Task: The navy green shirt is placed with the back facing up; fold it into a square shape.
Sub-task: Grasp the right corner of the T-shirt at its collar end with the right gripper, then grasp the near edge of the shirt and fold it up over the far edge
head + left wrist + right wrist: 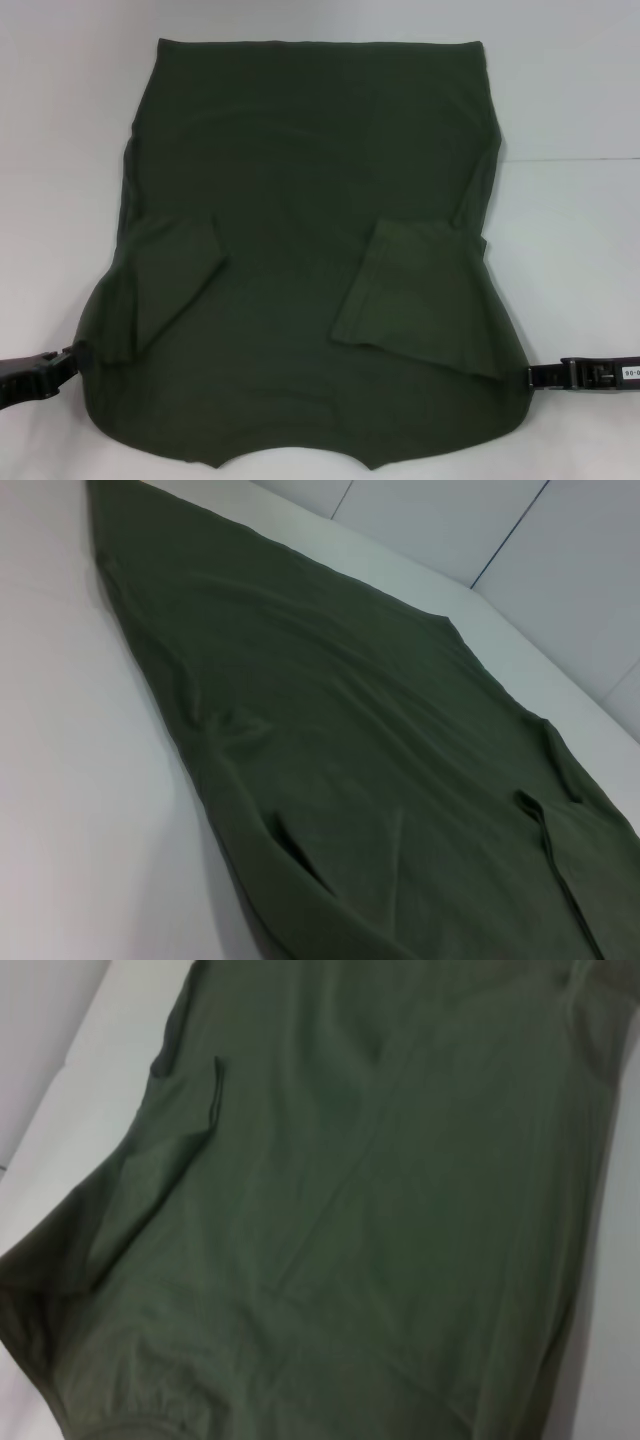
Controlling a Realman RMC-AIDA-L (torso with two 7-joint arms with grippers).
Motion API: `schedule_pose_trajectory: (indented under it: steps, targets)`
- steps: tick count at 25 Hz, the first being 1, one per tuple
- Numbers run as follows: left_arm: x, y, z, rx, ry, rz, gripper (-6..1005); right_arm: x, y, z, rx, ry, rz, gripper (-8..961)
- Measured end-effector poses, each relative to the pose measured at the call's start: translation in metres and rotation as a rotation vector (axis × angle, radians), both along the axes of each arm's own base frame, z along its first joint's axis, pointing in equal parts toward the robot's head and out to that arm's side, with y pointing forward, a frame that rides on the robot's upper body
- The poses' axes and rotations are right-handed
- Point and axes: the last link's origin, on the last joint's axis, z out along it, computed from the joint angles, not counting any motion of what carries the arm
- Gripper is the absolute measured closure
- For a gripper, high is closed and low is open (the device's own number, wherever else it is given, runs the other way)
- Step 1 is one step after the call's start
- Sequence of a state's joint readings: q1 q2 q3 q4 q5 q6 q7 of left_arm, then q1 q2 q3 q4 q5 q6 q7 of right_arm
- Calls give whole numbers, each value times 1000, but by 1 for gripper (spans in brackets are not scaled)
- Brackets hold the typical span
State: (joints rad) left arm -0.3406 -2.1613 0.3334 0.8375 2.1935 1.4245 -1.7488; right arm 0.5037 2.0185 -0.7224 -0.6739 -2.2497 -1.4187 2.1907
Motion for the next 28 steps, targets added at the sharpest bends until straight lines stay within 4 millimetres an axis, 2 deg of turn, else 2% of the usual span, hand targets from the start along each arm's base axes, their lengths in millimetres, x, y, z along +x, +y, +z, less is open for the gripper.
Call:
schedule_pose_trajectory:
  steps: [3, 6, 13, 17, 22, 28]
  targets:
    - [0, 0, 0, 0, 0, 0, 972, 1, 0, -1, -7, -8, -5, 549]
    - [0, 0, 0, 1, 1, 1, 972, 1, -1, -2, -11, -12, -7, 749]
    - [0, 1, 0, 2, -1, 0, 973, 4, -3, -1, 4, -13, 9, 847]
    - [4, 1, 2, 12, -39, 4, 973, 11, -11, 1, 42, 7, 32, 903]
    - [4, -2, 11, 40, -144, 66, 973, 20, -33, 10, 92, 74, 83, 904]
    - [3, -17, 19, 82, -280, 76, 973, 28, -49, 21, 114, 102, 102, 903]
